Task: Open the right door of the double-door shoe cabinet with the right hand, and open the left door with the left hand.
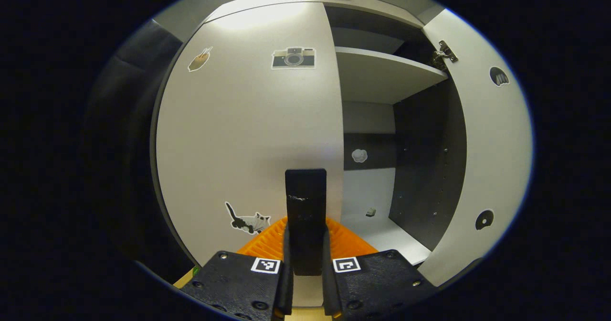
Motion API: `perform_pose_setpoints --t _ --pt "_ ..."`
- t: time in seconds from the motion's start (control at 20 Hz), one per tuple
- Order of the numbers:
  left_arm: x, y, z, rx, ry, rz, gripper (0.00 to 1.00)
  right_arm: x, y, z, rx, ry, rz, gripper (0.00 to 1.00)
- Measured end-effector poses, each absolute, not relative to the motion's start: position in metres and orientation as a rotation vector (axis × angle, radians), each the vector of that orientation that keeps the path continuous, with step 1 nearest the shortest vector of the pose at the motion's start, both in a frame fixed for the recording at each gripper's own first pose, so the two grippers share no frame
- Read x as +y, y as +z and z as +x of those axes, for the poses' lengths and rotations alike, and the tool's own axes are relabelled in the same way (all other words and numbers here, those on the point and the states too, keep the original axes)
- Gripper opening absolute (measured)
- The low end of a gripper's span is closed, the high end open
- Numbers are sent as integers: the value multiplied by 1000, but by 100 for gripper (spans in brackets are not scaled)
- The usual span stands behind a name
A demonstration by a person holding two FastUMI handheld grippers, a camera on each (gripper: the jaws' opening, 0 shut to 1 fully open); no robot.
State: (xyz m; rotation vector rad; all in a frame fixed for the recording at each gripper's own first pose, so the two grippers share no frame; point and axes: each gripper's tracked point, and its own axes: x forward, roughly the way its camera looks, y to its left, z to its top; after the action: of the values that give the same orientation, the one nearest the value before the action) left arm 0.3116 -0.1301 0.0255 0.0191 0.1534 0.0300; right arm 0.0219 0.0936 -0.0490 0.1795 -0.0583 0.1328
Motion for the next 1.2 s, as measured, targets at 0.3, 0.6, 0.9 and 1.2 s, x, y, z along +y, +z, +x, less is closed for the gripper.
perform_pose_setpoints --t 0.3,0.6,0.9,1.2 --pt "-127 26 301 157 12 32 25 100 -46 24 -64 136 162 94" --pt "-122 24 292 154 -52 41 24 104 -54 23 -47 131 173 94" --pt "-116 25 283 137 -110 51 24 100 -52 26 -36 111 188 94" --pt "-109 25 277 137 -139 78 24 104 -54 28 -21 106 191 99"
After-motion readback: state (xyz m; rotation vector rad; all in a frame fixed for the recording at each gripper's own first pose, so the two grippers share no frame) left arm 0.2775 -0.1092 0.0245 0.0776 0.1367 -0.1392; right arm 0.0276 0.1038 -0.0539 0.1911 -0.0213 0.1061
